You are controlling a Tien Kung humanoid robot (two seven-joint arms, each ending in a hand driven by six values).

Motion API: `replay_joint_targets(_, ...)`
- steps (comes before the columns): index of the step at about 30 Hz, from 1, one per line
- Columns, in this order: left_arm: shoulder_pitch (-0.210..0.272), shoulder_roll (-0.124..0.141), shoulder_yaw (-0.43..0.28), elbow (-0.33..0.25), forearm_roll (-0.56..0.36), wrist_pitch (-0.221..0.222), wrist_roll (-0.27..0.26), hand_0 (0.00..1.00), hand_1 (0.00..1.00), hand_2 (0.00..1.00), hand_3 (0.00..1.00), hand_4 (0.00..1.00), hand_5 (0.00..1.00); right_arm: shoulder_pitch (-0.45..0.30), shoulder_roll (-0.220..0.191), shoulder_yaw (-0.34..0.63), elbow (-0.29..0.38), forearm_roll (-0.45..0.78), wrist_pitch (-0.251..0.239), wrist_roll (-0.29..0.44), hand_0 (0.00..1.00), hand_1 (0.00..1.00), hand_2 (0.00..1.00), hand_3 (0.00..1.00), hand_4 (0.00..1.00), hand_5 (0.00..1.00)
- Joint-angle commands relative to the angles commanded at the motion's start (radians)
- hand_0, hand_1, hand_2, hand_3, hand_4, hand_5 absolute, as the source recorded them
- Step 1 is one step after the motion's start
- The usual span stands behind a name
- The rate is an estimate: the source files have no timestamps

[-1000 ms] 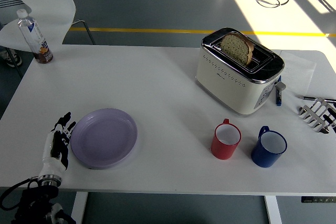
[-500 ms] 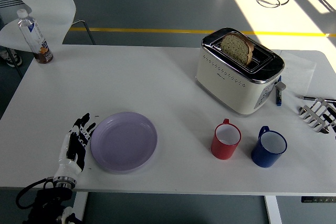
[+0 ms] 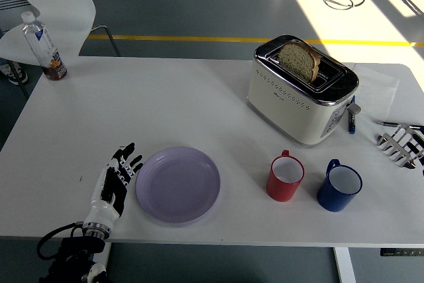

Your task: Push plate across desktop,pick up the break from the machine,place the break in the plate

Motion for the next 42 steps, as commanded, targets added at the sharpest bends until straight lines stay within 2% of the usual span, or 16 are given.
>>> replay_joint_targets(5, -0.004, 0.0, 0.02, -0.006, -0.013, -0.014, 0.005, 0.792, 0.855, 0.936, 0.845, 0.534, 0.998, 0.001, 0.001, 0.001, 0.0, 0.0, 0.0, 0.0, 0.71, 0.646, 0.671, 0.689, 0.543, 0.546)
replay_joint_targets(6, -0.004, 0.0, 0.023, -0.007, -0.015, -0.017, 0.006, 0.757, 0.836, 0.931, 0.843, 0.533, 0.998, 0.001, 0.001, 0.0, 0.0, 0.0, 0.0, 0.0, 0.71, 0.646, 0.672, 0.689, 0.545, 0.545)
replay_joint_targets(8, -0.005, -0.001, 0.024, -0.008, -0.016, -0.018, 0.007, 0.757, 0.836, 0.931, 0.843, 0.533, 0.998, 0.001, 0.001, 0.0, 0.0, 0.0, 0.0, 0.0, 0.71, 0.646, 0.672, 0.689, 0.545, 0.545)
replay_joint_targets(20, -0.014, -0.004, 0.05, 0.002, -0.051, -0.085, 0.039, 0.723, 0.797, 0.899, 0.838, 0.532, 0.998, -0.004, 0.001, 0.001, -0.001, 0.001, -0.001, 0.001, 0.71, 0.646, 0.671, 0.689, 0.547, 0.547)
replay_joint_targets(30, -0.008, -0.004, 0.071, 0.01, -0.069, -0.12, 0.046, 0.702, 0.777, 0.889, 0.828, 0.536, 0.998, -0.015, 0.0, 0.001, 0.0, 0.001, -0.001, 0.001, 0.709, 0.645, 0.671, 0.688, 0.547, 0.549)
replay_joint_targets(38, 0.004, -0.004, 0.055, 0.0, -0.063, -0.08, 0.012, 0.725, 0.789, 0.889, 0.826, 0.541, 0.998, -0.022, 0.004, 0.005, 0.005, -0.001, -0.002, 0.001, 0.708, 0.645, 0.671, 0.687, 0.546, 0.552)
replay_joint_targets(41, 0.013, -0.004, 0.027, -0.011, -0.051, -0.03, -0.016, 0.725, 0.789, 0.889, 0.826, 0.541, 0.998, -0.024, 0.004, 0.006, 0.017, -0.002, -0.003, 0.002, 0.708, 0.645, 0.671, 0.687, 0.546, 0.552)
replay_joint_targets(42, 0.016, -0.004, 0.018, -0.015, -0.047, -0.015, -0.025, 0.755, 0.816, 0.895, 0.822, 0.547, 0.998, -0.025, 0.004, 0.006, 0.022, -0.004, -0.003, 0.001, 0.708, 0.644, 0.671, 0.688, 0.545, 0.55)
